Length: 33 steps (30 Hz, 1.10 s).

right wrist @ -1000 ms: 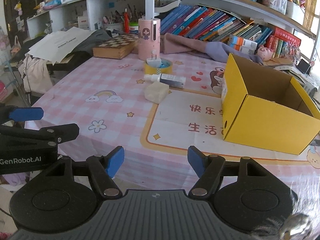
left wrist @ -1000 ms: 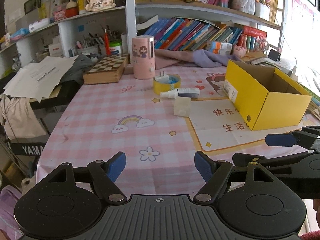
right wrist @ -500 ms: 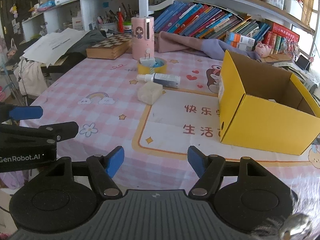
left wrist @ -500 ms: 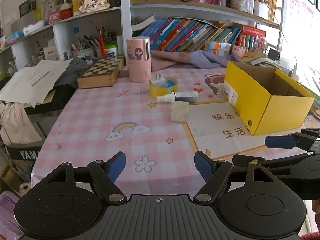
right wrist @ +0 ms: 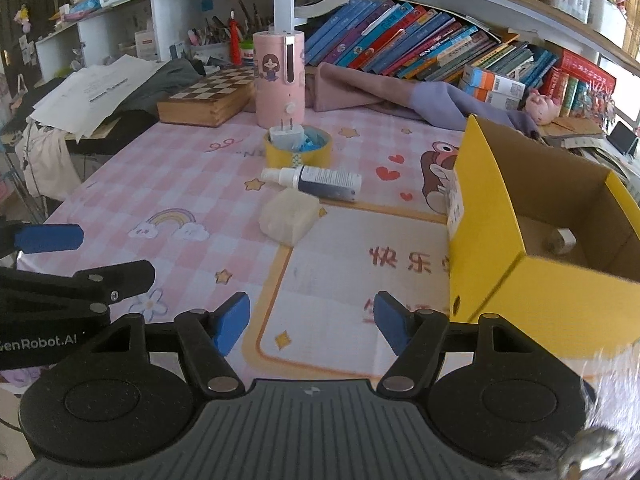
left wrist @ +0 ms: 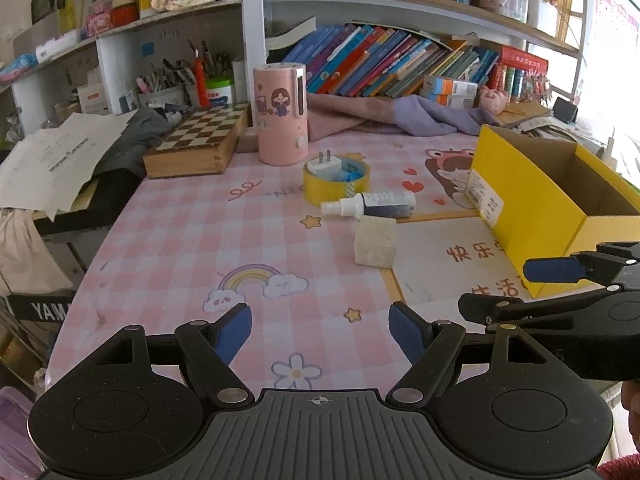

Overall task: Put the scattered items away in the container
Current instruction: 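Move both open tools toward the white foam block on the table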

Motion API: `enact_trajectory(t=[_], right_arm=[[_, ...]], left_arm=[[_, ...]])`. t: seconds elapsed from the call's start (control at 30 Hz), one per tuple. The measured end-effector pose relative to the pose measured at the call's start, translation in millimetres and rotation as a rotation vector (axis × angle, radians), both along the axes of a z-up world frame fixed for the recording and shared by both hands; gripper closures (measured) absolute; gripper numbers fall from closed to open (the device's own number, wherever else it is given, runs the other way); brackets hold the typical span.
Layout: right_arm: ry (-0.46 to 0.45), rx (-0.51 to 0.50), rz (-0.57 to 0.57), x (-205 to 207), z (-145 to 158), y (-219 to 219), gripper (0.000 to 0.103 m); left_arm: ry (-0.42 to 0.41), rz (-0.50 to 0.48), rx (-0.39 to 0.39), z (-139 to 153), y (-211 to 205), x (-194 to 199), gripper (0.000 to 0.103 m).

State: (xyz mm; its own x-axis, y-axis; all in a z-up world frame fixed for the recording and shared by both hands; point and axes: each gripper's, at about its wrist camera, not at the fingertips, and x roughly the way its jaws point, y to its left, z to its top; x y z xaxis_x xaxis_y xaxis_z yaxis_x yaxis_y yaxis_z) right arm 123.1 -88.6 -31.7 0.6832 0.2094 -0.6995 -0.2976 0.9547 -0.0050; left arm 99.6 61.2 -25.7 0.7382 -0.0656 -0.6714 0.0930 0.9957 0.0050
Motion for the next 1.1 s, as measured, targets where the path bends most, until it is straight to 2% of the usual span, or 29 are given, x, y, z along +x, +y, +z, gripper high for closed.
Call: enact_trajectory(t=[0.7,1.1], right_arm=[[0.026,0.008,-0.029,77.0,-3.1,-0.1,0.037],[0.052,0.035,-0.018,121.1,-1.3,-8.1,0.037]], left_arm=[[0.075,-0.022,-0.032,-20.7,-3.8,62.4,0.025],[0.099,-0.09,-0.006,-35.1,-24.7,97.4,0.025]])
